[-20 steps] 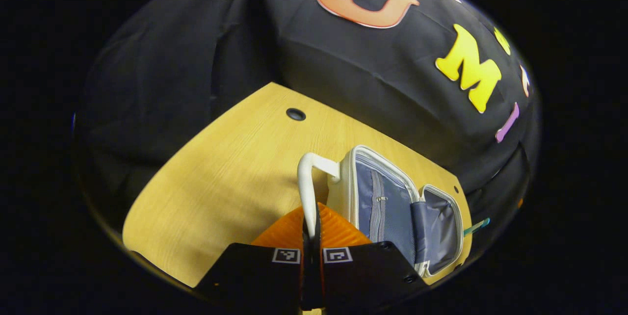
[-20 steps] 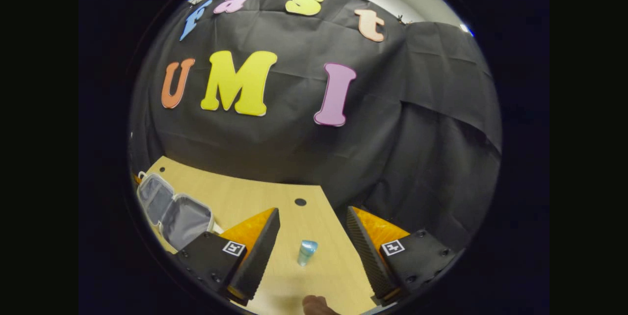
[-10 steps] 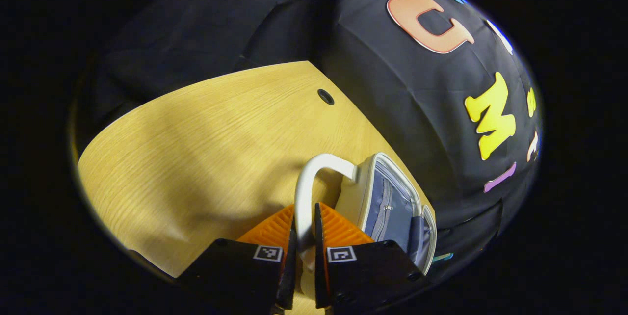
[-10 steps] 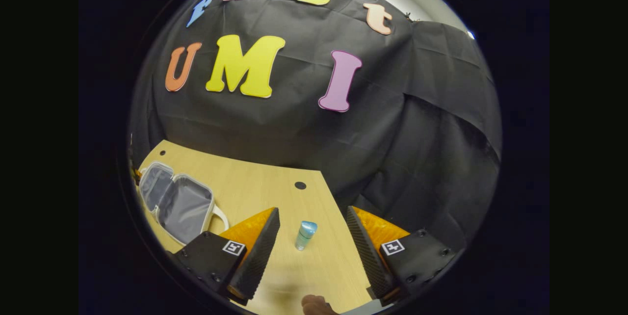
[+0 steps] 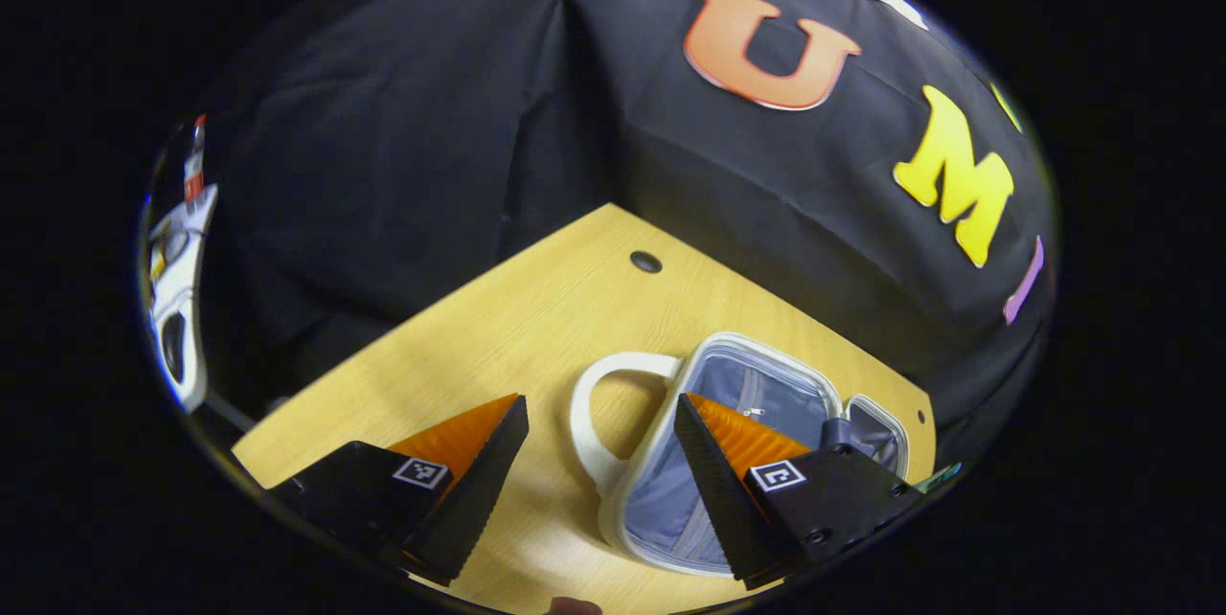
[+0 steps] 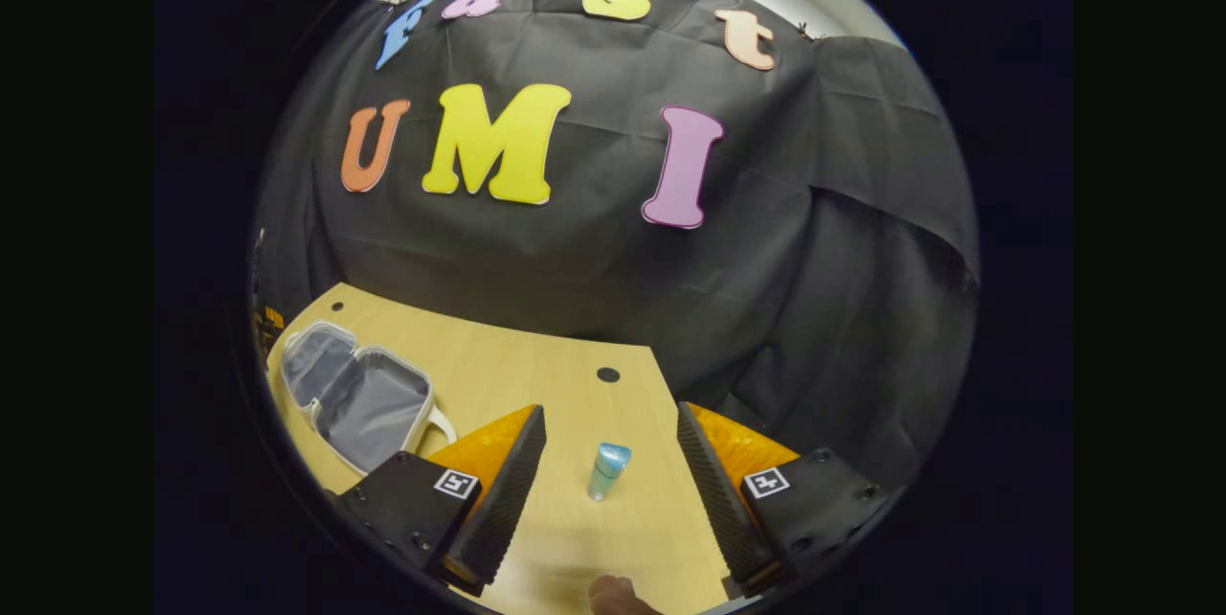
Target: First open the suitcase, pack the skin care products into it, and then close the suitcase.
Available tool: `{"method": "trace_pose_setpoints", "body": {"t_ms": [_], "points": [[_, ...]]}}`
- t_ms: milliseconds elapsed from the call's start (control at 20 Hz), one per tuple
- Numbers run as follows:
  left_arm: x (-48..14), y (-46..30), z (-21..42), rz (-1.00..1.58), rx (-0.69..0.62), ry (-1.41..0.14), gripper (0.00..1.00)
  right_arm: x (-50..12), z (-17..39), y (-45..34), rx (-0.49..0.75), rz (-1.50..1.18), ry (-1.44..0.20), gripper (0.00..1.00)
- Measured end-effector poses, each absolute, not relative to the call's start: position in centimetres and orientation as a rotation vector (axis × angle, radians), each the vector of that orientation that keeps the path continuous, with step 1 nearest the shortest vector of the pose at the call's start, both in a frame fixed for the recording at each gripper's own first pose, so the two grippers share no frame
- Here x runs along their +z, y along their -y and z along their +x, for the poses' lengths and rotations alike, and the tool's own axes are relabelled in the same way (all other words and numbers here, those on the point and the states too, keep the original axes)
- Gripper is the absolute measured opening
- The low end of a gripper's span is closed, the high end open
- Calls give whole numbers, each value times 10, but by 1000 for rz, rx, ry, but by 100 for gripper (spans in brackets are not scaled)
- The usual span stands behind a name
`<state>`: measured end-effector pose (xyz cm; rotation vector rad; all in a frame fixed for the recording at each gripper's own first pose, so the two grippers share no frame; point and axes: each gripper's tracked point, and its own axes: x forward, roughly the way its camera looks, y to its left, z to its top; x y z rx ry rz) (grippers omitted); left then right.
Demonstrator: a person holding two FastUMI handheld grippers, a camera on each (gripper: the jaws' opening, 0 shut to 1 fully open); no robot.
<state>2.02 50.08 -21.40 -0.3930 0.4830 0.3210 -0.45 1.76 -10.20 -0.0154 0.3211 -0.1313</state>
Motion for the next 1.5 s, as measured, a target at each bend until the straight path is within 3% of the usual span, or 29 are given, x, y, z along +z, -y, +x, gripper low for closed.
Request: {"method": "trace_pose_setpoints", "body": {"t_ms": [300, 550, 1000, 1500], "points": [[-107, -352, 15, -203, 254, -313, 98, -113, 3, 38, -27, -66, -263, 82], [-92, -203, 20, -217, 121, -296, 98, -133, 12, 88, 27, -27, -276, 82], [-164, 11, 23, -118, -149, -420, 98, -176, 6, 140, 58, -26, -331, 82], [-283, 94, 64, -123, -201, -566, 99, -220, 5, 150, 56, -68, -451, 81]]}}
